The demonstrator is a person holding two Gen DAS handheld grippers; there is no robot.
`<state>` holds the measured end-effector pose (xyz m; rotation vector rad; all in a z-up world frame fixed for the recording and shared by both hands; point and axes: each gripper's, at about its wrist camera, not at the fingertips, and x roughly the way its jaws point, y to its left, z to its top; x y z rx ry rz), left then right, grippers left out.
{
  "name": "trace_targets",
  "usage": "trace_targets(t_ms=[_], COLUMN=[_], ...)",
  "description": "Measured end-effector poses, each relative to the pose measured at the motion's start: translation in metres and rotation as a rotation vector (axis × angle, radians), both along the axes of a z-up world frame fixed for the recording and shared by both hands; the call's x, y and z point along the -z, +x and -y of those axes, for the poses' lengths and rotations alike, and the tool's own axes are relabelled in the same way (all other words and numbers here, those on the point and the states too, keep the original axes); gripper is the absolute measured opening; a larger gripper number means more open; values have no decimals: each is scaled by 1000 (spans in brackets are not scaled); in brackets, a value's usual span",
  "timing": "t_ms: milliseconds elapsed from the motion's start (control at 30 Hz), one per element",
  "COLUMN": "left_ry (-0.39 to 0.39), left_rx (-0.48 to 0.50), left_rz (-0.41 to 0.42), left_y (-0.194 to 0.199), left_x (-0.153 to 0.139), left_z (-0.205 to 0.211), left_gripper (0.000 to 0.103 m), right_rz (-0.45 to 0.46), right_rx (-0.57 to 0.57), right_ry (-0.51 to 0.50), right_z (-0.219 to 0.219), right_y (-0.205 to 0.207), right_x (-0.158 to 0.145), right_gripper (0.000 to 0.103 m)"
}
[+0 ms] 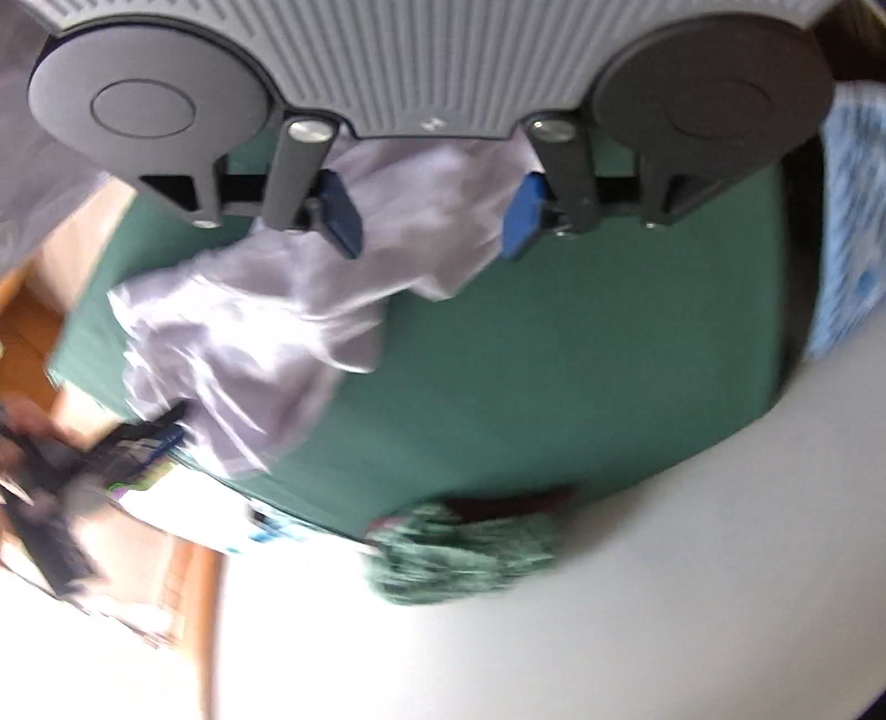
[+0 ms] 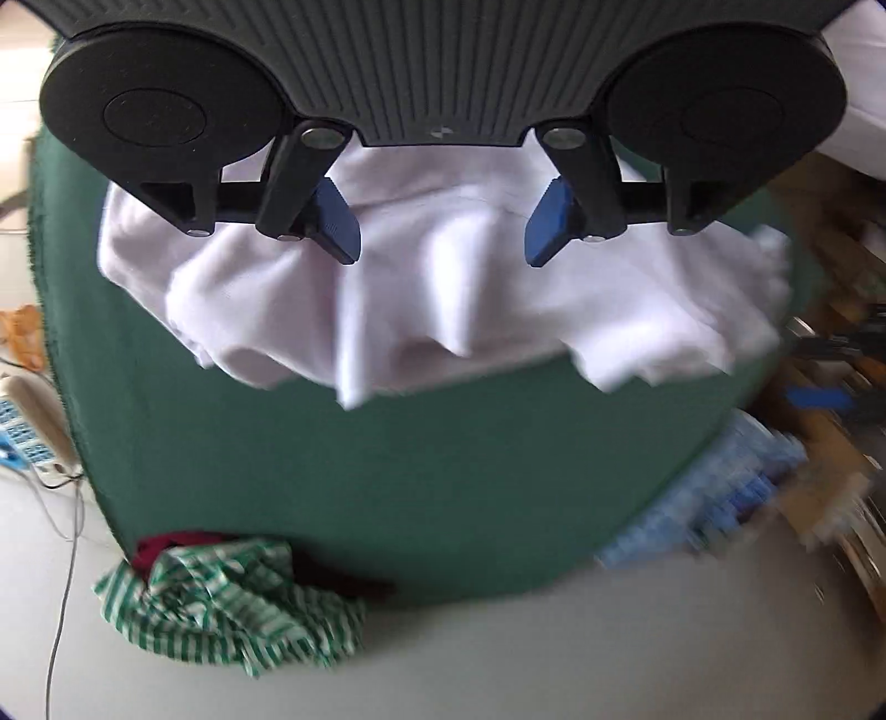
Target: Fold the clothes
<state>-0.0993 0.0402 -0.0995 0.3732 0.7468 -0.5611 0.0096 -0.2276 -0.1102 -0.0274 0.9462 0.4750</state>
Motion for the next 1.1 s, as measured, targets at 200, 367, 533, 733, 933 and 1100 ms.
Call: trace_targets(t_ms=[200,367,533,733,933,1100], left_ry=[-65,-186,-133,-282,-368,-447], left_rx=[81,-9,-53,-209,-297,-356], left_rz=[-156,-294,-210,81,488,768], left_y=[37,34,0,6,-5,-49], left_x=[44,62,53,-31,-148,-230], left_z=[14,0,10,-8,-26,-43], left_gripper=[67,37,5,4,0,0], right_rz=[-63,-42,23,279,578,761], right_rx=[-14,-15,19,86,71,12], right_ry=[-101,-110,-70,45,202,339], right_z=[9,22,27,38,37,45], right_y=[-10,-35,-52,-42,-23,-37], right_x=[30,27,11,-63,-158,-229], right_gripper=[65,15,5,5,5,2])
